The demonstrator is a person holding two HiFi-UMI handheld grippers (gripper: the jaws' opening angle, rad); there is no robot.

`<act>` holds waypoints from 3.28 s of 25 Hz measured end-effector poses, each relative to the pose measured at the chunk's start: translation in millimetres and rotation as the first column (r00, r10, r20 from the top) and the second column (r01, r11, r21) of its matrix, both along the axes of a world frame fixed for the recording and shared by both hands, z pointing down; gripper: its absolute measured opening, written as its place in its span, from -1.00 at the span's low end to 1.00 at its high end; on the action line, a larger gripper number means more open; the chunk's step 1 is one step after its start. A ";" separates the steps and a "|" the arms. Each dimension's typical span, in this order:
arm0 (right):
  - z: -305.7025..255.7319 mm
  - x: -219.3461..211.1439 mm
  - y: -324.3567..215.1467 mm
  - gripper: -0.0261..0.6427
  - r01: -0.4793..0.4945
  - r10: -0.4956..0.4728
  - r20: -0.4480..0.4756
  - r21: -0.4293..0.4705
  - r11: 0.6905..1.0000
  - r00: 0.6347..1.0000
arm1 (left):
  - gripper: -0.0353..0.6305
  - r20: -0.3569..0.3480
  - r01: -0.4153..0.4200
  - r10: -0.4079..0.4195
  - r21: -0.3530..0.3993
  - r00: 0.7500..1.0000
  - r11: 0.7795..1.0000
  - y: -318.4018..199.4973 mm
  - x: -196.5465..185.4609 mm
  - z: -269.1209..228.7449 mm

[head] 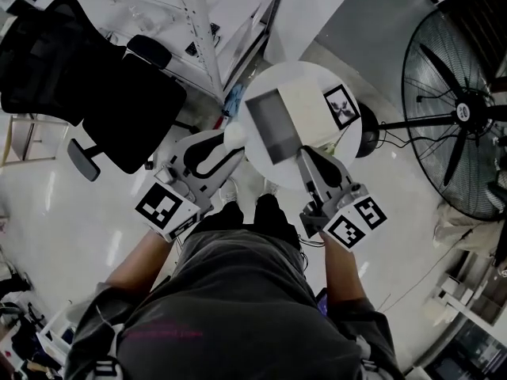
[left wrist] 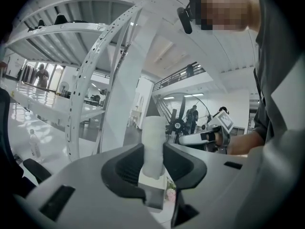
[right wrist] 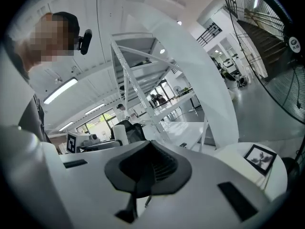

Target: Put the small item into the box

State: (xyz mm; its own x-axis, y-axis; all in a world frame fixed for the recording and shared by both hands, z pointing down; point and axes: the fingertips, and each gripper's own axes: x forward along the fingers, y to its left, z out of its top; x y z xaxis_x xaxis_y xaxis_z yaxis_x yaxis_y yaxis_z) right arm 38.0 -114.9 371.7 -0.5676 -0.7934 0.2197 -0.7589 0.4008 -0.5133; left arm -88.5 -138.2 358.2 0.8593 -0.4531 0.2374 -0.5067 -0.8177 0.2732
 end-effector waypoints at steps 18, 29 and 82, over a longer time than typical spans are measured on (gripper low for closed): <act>51.6 91.6 -70.8 -0.86 0.117 -0.114 0.042 -0.076 0.990 0.993 | -0.48 0.208 0.015 -0.018 0.014 0.978 1.000 -63.5 97.2 89.0; 91.3 118.9 -88.4 -0.86 0.135 -0.126 0.072 -0.137 0.981 0.989 | -0.48 0.446 -0.244 0.230 -0.025 0.865 0.969 -67.8 133.0 189.4; 179.6 140.1 -69.6 -0.86 0.075 -0.052 0.086 -0.293 0.953 0.995 | -0.38 0.715 -0.621 0.554 -0.214 0.426 0.754 -55.7 169.5 345.3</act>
